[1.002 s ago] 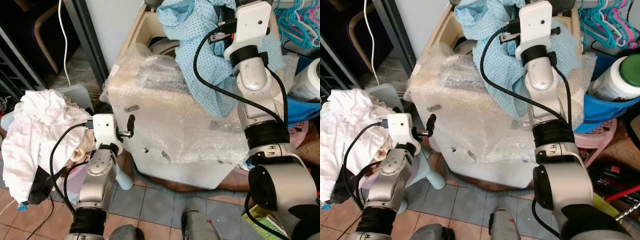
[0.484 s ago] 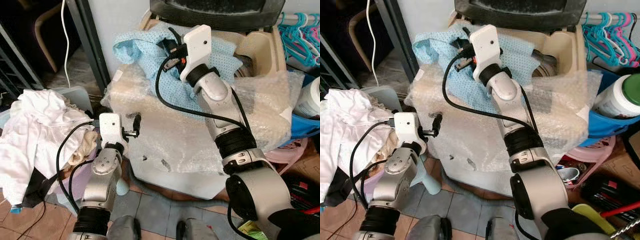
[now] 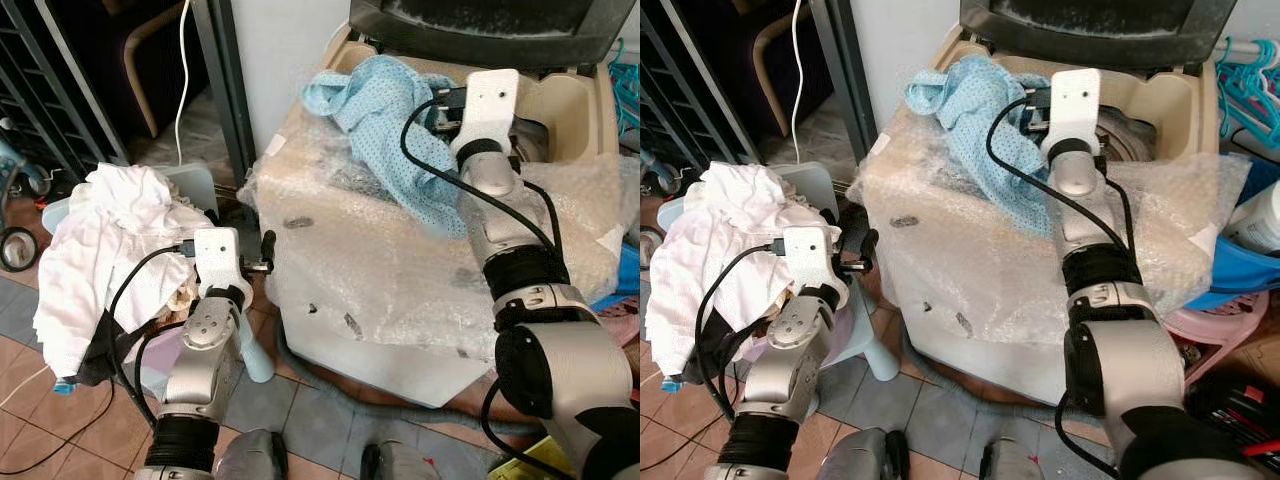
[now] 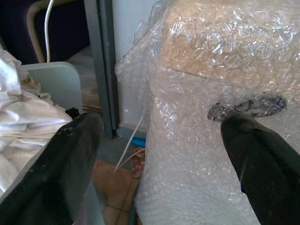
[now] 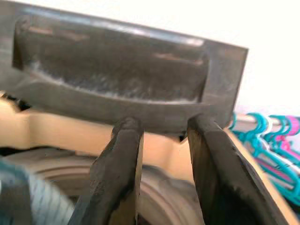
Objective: Clothes washing
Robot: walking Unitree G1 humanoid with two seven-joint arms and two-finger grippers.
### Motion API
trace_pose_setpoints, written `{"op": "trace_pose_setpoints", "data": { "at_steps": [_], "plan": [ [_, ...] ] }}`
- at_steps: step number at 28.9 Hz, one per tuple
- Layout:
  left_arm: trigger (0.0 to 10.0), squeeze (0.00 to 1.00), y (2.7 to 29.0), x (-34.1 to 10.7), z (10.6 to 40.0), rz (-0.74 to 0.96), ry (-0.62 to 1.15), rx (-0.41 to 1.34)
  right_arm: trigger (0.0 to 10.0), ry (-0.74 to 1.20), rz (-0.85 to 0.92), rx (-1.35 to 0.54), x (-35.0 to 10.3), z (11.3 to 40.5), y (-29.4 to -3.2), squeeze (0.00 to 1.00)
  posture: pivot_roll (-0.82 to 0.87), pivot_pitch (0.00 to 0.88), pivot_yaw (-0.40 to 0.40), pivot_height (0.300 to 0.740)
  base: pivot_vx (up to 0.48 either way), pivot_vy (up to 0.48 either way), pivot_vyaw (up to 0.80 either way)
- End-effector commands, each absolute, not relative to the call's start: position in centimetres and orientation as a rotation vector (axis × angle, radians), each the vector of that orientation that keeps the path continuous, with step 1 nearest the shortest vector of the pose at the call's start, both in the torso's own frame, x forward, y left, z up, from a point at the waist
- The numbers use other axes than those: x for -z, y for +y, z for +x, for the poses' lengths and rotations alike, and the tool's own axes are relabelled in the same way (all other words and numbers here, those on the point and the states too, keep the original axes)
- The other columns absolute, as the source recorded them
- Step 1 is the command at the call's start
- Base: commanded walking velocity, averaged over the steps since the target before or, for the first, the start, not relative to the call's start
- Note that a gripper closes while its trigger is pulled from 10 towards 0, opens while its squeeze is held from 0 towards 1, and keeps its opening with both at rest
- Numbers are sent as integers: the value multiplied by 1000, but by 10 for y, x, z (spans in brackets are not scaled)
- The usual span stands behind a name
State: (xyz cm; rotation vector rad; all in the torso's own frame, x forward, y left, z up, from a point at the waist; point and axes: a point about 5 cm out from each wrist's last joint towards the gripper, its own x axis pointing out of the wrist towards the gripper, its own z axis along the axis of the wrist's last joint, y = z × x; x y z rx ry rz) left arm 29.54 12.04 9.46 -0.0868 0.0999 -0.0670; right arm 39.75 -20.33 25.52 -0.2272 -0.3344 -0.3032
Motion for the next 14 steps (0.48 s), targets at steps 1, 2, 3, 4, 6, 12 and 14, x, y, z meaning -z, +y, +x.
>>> {"op": "trace_pose_setpoints", "data": {
  "at_steps": [1, 2, 3, 4, 6, 12, 14],
  "plan": [
    [10000, 0, 119, -94, 296, -81, 107, 63, 10000, -445, -219, 286, -275, 394, -197, 1000, -21, 81, 40, 740, 0, 0, 0],
    [10000, 0, 119, -94, 296, -79, 107, 65, 10000, -459, -226, 280, -277, 393, -197, 1000, -22, 79, 41, 740, 0, 0, 0],
    [10000, 0, 119, -94, 296, -78, 107, 68, 10000, -467, -238, 272, -277, 392, -196, 1000, -22, 79, 41, 740, 0, 0, 0],
    [10000, 0, 119, -95, 297, -76, 106, 71, 10000, -485, -235, 257, -277, 390, -195, 1000, -21, 77, 41, 740, 0, 0, 0],
    [10000, 0, 118, -95, 297, -75, 104, 70, 10000, -498, -224, 242, -276, 388, -195, 1000, -21, 77, 42, 740, 0, 0, 0],
    [10000, 0, 122, -96, 297, -51, 94, 35, 10000, -570, -232, 73, -262, 364, -180, 1000, -24, 74, 41, 740, 0, 0, 0],
    [10000, 0, 123, -96, 297, -44, 92, 26, 10000, -555, -241, 33, -250, 356, -175, 1000, -26, 75, 42, 740, 0, 0, 0]
  ]
}}
